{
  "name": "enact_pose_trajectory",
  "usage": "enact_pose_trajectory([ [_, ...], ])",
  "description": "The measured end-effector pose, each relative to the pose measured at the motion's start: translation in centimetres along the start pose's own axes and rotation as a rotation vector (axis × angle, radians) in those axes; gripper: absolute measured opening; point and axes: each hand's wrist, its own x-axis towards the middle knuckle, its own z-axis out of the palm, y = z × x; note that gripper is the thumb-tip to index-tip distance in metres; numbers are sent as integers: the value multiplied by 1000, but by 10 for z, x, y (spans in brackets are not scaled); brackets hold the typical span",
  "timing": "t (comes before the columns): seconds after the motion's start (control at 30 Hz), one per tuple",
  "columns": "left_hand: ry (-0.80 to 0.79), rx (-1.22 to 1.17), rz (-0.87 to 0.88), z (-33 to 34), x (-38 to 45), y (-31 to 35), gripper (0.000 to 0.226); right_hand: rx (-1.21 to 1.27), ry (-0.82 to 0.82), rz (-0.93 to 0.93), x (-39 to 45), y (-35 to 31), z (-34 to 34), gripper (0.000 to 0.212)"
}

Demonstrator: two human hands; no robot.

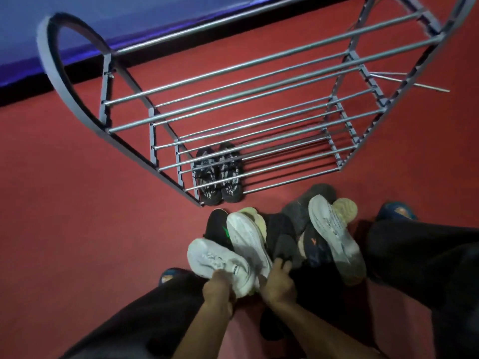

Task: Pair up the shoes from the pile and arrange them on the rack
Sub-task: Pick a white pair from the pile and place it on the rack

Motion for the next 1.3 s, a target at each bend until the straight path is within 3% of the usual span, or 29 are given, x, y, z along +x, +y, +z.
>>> enact_pose_trajectory([
  [0.1, 117, 132, 109, 15, -8, 7, 41, -62, 25, -96, 16, 5, -12, 45],
  [0.17, 237, 296, 218, 26, -22, 10, 38, 146, 79, -153, 17, 13, -26, 29],
  [0.23, 275, 299, 317, 36, -40, 11, 32, 399, 187, -151, 12, 19, -41, 22],
  [0.3, 239, 173, 363, 43, -56, 13, 29, 501, 281, -136, 4, 19, -56, 21],
  [0.47, -76, 144, 501, 65, -65, 20, 29, 518, 511, -170, 9, 39, -94, 24],
  [0.6, -198, 242, 419, 94, -37, 23, 33, 418, 443, -142, 31, 56, -129, 15],
  [0.7, -131, 342, 329, 112, 37, -1, 64, 324, 394, -133, 46, 68, -148, 13],
  [0.77, -50, 399, 337, 121, 60, -11, 68, 306, 410, -116, 57, 79, -154, 19],
  [0.83, 11, 421, 346, 127, 10, 7, 67, 301, 418, -120, 63, 85, -154, 22],
  [0.93, 30, 400, 385, 145, -18, 29, 48, 346, 444, -133, 75, 77, -146, 26],
  [1.07, -143, 189, 401, 181, 3, 69, 44, 403, 479, -144, 116, 41, -153, 20],
  [1.23, -192, 119, 450, 222, 73, 115, 47, 455, 481, -145, 179, 10, -164, 23],
  [1.3, -234, 118, 485, 230, 97, 128, 37, 471, 461, -164, 204, 0, -165, 25],
])
